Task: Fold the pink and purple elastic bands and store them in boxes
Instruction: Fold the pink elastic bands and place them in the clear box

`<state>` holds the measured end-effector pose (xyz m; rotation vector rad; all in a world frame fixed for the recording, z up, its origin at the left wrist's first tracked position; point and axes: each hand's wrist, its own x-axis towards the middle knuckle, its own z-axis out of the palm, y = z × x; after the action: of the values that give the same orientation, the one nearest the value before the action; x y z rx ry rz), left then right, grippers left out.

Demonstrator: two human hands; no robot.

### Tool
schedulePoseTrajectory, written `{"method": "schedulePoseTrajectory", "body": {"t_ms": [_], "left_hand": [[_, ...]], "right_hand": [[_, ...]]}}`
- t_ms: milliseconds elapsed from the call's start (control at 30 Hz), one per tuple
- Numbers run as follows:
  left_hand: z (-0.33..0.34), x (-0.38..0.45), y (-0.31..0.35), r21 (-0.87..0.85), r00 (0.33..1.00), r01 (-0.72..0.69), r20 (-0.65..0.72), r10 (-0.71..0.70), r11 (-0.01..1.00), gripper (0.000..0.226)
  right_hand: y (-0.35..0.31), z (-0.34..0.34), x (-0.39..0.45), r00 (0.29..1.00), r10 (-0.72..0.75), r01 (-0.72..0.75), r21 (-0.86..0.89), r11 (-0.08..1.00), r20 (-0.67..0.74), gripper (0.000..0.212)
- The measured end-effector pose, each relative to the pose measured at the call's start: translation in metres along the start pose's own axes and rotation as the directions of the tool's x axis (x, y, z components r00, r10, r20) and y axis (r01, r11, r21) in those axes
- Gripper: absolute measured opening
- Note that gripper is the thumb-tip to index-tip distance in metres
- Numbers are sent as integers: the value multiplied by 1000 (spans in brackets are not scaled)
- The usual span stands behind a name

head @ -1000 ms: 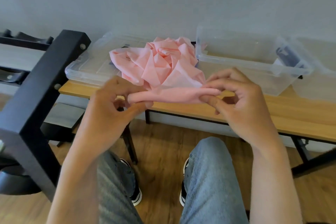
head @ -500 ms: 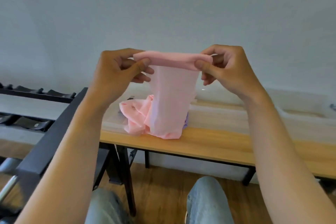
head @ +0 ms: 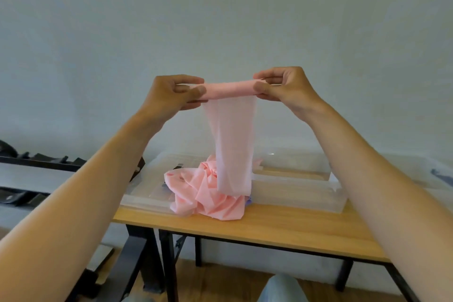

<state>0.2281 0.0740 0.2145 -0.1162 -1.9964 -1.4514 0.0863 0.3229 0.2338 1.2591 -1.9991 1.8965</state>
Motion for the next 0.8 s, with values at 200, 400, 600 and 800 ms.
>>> {"method": "schedulePoseTrajectory", "body": {"t_ms": [200, 400, 600, 800], "left_hand": [[-11, 12, -35, 157, 989, 57, 127, -78, 986, 30], [-12, 14, -77, 309, 969, 85, 197, -151, 947, 22], [-7, 13, -116, 194, 967, 215, 95, -237, 957, 25], [7, 29, -156, -20, 951, 310, 16, -309, 951, 18]], "right_hand": [[28, -3, 9, 990, 5, 46, -364, 930, 138, 24], [62, 19, 9, 975, 55, 65, -517, 854, 213, 6], [98, 36, 14, 962, 197, -64, -539, 840, 192, 15], [143, 47, 26, 940, 342, -342, 2, 940, 0, 29]]}}
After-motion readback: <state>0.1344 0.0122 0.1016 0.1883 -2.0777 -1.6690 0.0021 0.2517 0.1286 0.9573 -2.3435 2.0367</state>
